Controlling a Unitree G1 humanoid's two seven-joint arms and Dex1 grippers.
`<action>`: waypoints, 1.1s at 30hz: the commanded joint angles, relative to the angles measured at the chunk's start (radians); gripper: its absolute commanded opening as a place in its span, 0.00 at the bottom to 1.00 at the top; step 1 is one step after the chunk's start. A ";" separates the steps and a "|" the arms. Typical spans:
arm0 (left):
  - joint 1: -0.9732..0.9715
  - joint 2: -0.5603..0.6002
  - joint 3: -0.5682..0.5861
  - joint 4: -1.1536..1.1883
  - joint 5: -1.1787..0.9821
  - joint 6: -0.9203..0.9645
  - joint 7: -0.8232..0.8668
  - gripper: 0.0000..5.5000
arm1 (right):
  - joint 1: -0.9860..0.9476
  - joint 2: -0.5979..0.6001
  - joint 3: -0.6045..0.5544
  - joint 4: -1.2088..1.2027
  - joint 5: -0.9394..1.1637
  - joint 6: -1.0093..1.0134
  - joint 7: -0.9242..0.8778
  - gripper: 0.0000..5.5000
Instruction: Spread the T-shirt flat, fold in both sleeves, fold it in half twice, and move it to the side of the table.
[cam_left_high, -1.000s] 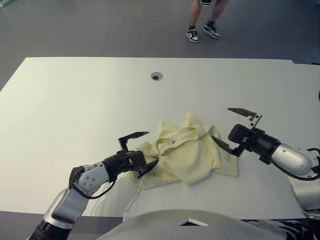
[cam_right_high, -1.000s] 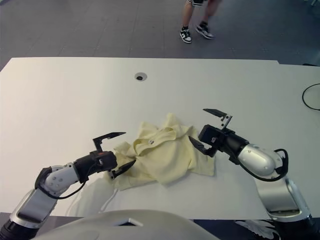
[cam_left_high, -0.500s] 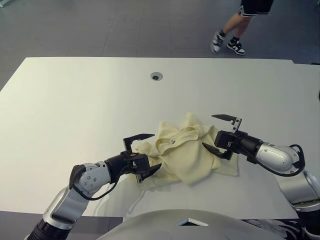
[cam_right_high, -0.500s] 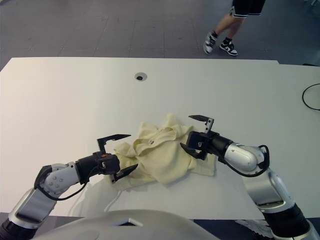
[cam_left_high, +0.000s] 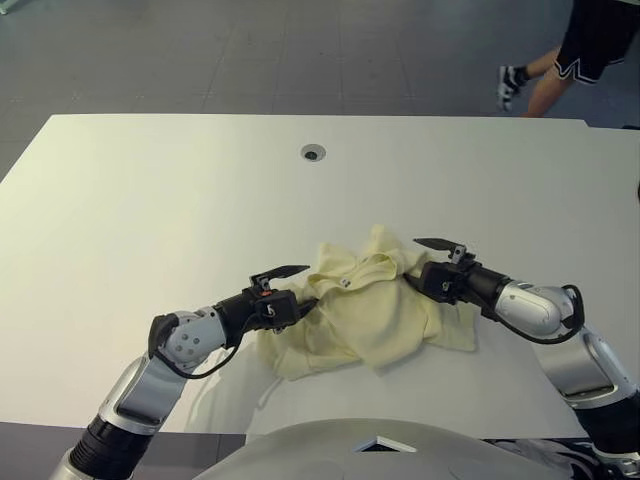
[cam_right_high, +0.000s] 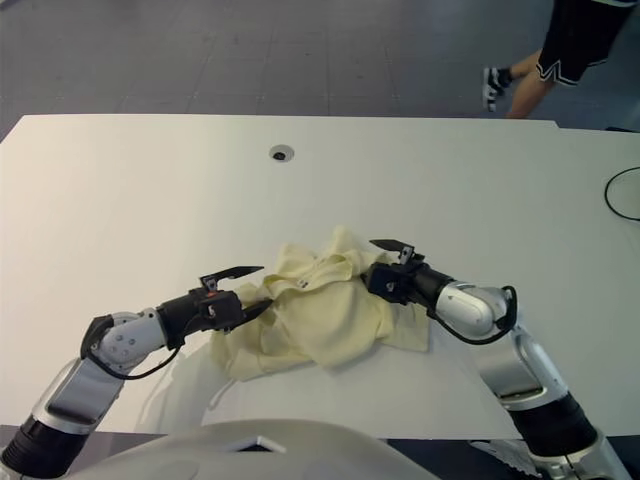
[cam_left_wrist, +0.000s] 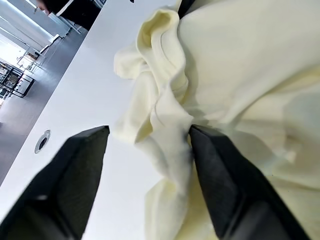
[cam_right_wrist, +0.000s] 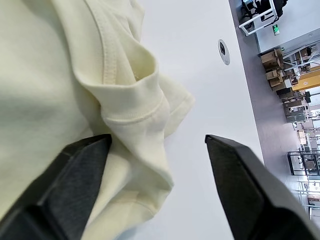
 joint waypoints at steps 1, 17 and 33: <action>-0.008 0.003 -0.023 0.026 0.013 -0.010 -0.013 0.39 | -0.021 0.011 0.013 0.008 -0.001 -0.009 0.013 0.47; 0.004 0.020 -0.010 -0.009 0.007 0.024 -0.038 0.00 | -0.036 0.031 0.032 0.031 0.005 -0.022 0.031 0.03; -0.203 -0.203 0.113 0.064 -0.015 0.189 0.211 0.00 | -0.210 0.074 -0.147 0.050 0.144 0.074 -0.014 0.01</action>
